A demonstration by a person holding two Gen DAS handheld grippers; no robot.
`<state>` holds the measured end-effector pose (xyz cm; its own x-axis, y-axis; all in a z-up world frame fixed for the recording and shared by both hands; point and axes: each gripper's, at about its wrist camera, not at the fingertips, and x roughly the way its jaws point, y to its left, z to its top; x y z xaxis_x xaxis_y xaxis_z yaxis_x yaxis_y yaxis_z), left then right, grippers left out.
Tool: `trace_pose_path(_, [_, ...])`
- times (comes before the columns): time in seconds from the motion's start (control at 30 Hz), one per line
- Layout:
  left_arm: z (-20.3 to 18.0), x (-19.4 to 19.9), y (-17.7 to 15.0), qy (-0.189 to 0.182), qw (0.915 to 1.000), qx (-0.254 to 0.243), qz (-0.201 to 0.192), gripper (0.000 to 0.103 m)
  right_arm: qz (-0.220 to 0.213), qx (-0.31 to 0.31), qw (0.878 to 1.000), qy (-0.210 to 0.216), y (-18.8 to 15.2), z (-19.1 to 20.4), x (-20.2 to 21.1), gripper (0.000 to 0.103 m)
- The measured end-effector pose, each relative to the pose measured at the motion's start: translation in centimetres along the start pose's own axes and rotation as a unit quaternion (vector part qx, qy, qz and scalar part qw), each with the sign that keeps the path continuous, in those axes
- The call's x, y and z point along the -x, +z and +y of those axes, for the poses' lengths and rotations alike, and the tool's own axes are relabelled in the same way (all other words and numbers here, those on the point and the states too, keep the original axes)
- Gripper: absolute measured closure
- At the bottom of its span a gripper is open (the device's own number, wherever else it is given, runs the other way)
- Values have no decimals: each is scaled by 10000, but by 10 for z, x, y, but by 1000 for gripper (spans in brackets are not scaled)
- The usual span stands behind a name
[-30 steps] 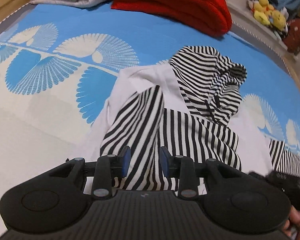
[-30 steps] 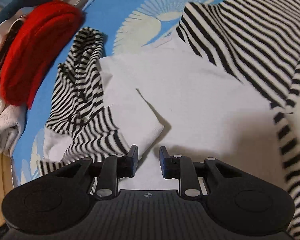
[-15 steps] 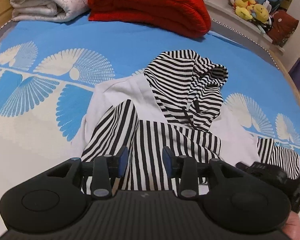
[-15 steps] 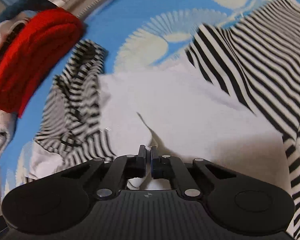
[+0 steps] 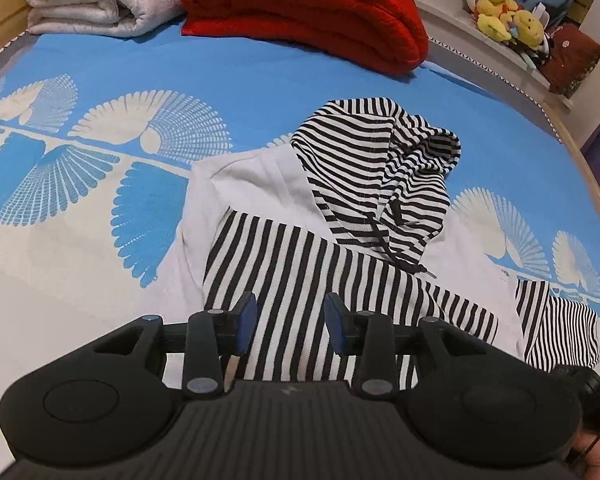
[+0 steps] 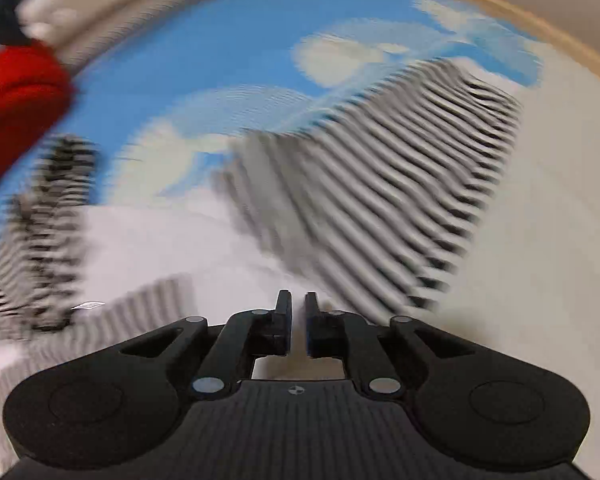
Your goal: Fold small clothes
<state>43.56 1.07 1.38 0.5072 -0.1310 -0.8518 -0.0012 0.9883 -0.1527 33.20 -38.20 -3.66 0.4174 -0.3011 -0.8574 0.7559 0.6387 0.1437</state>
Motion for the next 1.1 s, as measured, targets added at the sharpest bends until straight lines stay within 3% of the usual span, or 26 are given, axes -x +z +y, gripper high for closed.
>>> trace_pose_path(0.1, [-2,-2,0,21,10000,-37,25,61,-780,345,9964,-21,7,4,21,90])
trace_pose_path(0.13, [-2,-3,-1,12,10000,-48,29,61,-1080,465,9929,159,10,8,30,87])
trace_pose_path(0.2, [-3,-4,-1,-1,10000,-72,52,61,-1276,612,9880,624,12,12,38,73])
trace_pose_path(0.27, [-3,-6,-2,-22,9999,-68,80,61,-949,803,9847,1225,14,18,32,73])
trace_pose_path(0.33, [-3,-8,-3,-26,9999,-83,108,61,-42,914,9840,1531,12,23,4,72])
trace_pose_path(0.4, [-2,-11,-3,-17,9999,-84,140,61,832,969,9844,1212,7,23,-29,72])
trace_pose_path(0.43, [-1,-12,-3,-31,9999,-68,155,61,1060,898,9860,923,4,16,-41,74])
trace_pose_path(0.47, [2,-13,-2,-47,9998,-27,167,61,966,837,9872,955,5,12,-40,77])
trace_pose_path(0.53, [11,-14,1,-32,9998,83,185,61,819,1110,9867,866,11,21,-30,74])
trace_pose_path(0.6, [19,-18,2,42,9996,154,218,61,560,1242,9853,1026,10,27,-17,64])
trace_pose_path(0.73, [27,-38,-8,96,9986,119,503,62,1209,803,9862,800,18,10,-40,61])
trace_pose_path(0.83, [27,-57,-21,-27,9960,160,883,63,1207,553,9884,738,28,-2,-34,61])
trace_pose_path(0.97, [26,-80,-41,-8,9927,-42,1204,63,844,362,9911,968,48,-15,-19,61])
trace_pose_path(1.03, [26,-95,-55,171,9880,-248,1516,64,644,201,9929,976,51,-27,-13,61])
trace_pose_path(1.1, [21,-96,-62,250,9871,-610,1462,64,490,-50,9953,836,63,-49,-12,61])
